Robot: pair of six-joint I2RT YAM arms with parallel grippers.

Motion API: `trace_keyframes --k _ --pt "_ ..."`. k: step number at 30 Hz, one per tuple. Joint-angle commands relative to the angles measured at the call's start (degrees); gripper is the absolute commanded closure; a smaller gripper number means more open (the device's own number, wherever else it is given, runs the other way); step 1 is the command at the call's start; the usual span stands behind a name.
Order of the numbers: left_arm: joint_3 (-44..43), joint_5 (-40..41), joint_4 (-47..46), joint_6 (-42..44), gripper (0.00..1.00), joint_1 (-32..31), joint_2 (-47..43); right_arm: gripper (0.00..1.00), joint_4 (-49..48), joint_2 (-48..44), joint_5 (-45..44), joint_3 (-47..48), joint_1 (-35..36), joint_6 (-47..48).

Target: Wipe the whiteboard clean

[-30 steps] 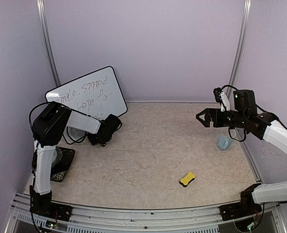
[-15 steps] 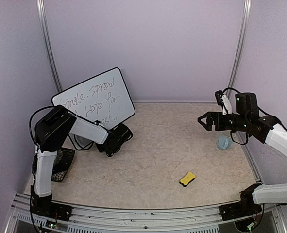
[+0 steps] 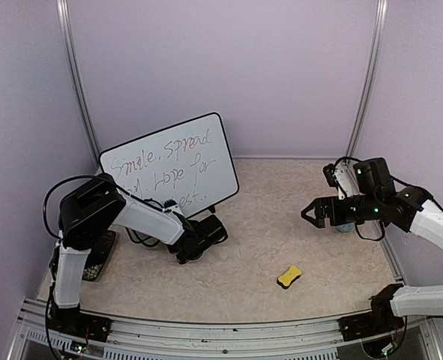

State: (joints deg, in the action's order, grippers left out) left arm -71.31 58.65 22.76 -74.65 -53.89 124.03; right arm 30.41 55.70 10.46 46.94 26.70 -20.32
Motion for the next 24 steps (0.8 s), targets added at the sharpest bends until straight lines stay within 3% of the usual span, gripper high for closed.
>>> trace_keyframes --k 1,6,12,16,20,24 --pt "1.68 -4.86 3.12 0.77 0.91 -5.21 -1.81 0.0 6.24 1.32 -1.78 0.65 4.26 1.45" --pt "2.98 -5.46 3.74 1.06 0.85 -7.05 -2.3 0.0 9.78 5.37 -1.27 5.42 7.14 6.04" --pt "4.29 -5.96 4.29 1.26 0.53 -8.74 -4.94 0.0 14.07 12.88 -4.42 15.91 11.25 12.12" --pt "4.4 -4.8 6.09 0.57 0.37 -11.39 -7.53 0.0 20.88 17.69 -12.25 23.7 12.73 18.77" --pt "4.36 -5.12 8.86 -0.97 0.22 -13.81 -10.45 0.0 19.91 17.97 -18.6 23.1 15.0 34.28" --pt "4.48 -5.04 15.39 -4.51 0.07 -15.87 -15.26 0.0 13.85 12.4 -17.01 15.16 18.77 54.74"
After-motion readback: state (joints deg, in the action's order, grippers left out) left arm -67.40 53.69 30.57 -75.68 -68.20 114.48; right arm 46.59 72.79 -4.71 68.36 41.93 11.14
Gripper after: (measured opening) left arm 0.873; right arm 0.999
